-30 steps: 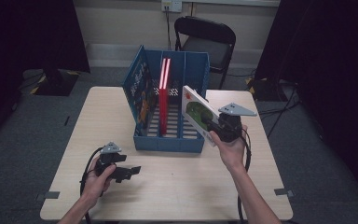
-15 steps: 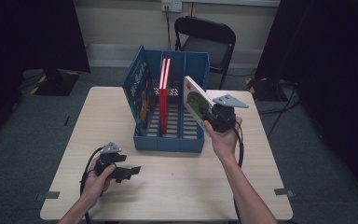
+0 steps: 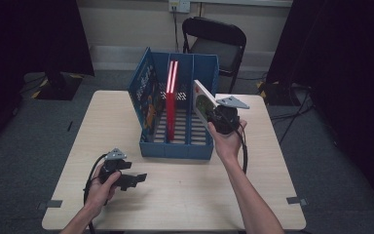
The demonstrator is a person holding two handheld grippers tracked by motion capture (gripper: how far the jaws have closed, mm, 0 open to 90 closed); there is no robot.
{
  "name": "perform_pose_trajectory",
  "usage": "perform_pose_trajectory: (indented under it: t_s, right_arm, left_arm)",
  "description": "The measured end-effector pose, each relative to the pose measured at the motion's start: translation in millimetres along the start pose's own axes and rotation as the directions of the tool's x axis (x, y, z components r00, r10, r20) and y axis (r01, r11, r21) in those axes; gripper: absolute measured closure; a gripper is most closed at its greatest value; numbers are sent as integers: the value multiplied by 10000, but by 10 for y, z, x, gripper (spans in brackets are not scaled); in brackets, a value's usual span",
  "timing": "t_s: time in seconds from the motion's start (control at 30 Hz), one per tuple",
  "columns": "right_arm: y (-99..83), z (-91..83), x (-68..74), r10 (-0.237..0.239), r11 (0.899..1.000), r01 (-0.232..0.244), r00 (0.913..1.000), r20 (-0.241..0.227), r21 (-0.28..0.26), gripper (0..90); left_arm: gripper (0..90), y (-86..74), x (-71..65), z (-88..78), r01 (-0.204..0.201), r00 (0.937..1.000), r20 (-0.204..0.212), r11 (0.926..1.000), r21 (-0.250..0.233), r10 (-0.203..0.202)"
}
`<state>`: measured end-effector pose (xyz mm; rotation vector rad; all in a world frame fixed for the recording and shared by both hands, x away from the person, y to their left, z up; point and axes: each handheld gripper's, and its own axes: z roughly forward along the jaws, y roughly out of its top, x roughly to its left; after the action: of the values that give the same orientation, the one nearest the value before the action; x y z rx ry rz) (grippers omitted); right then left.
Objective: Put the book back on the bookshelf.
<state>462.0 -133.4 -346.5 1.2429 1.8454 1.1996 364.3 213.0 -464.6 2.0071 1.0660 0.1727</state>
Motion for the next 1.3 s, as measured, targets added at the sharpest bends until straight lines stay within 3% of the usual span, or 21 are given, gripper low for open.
perform_pose_trajectory:
  t_s: [0.43, 0.67, 0.9, 1.3]
  right_arm:
    - [-54, 308, 87, 487, 9981, -507, 9971, 585, 348, 763]
    - [-210, 456, 123, 624, 9954, -679, 9948, 804, 677, 763]
    - [-453, 532, 111, 721, 9920, -793, 9946, 752, 987, 763]
    - [-615, 520, 119, 513, 9912, -587, 9966, 641, 1185, 753]
  left_arm:
    - [159, 0, -4, 1, -65, 10000, -3, 9999, 127, 65]
    - [160, -4, -4, -1, -11, 10000, -32, 10000, 61, 11]
    - [162, -5, 0, 2, -11, 9999, -113, 9999, 148, 13]
    - [163, -6, -1, 0, 24, 9999, -106, 9999, 135, -23]
